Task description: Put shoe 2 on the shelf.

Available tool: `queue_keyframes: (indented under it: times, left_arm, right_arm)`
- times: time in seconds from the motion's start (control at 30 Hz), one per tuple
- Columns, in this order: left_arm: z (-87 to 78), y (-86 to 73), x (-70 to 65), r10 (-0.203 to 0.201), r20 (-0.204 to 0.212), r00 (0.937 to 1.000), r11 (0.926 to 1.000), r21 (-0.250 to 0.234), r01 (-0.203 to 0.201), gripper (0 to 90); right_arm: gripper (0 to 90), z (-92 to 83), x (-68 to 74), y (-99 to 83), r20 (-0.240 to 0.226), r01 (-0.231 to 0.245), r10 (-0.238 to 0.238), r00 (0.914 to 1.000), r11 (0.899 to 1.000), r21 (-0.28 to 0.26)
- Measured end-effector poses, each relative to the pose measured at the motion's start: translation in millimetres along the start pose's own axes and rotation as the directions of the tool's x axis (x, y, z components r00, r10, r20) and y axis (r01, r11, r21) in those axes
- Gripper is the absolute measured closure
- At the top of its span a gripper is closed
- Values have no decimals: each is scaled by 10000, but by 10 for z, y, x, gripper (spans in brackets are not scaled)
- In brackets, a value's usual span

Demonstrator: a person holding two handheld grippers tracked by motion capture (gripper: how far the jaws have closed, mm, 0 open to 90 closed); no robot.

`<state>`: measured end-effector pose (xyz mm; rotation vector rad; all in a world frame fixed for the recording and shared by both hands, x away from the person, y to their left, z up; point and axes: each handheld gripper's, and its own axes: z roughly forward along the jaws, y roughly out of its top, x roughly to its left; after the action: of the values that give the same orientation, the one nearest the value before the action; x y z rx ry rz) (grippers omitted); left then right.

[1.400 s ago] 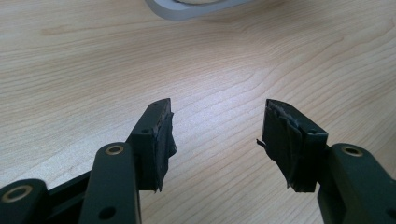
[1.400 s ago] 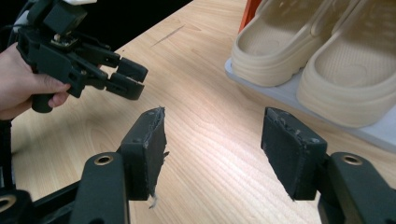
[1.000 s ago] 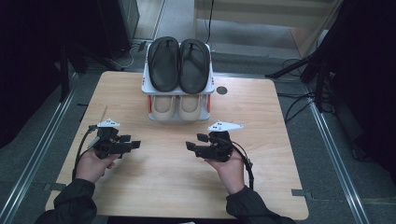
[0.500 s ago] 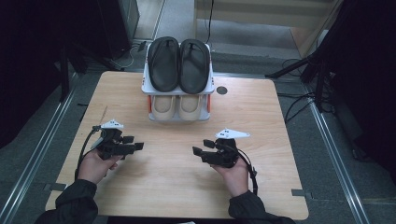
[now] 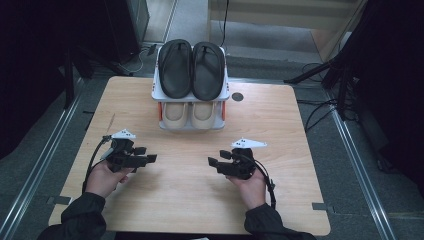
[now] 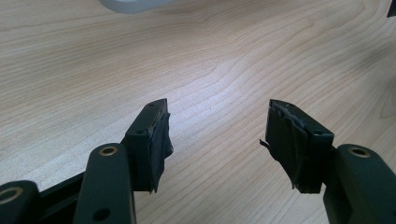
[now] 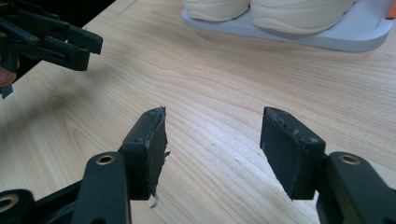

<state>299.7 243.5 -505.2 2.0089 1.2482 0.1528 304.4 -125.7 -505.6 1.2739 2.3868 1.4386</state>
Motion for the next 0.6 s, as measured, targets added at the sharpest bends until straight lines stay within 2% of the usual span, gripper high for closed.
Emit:
queue_keyframes:
  times: [0.6]
  left_arm:
    - [67,-11,-13,108,132,9999,9991,402,-113,383]
  right_arm:
    - [374,65,-21,-15,75,1,-4,10000,9994,347]
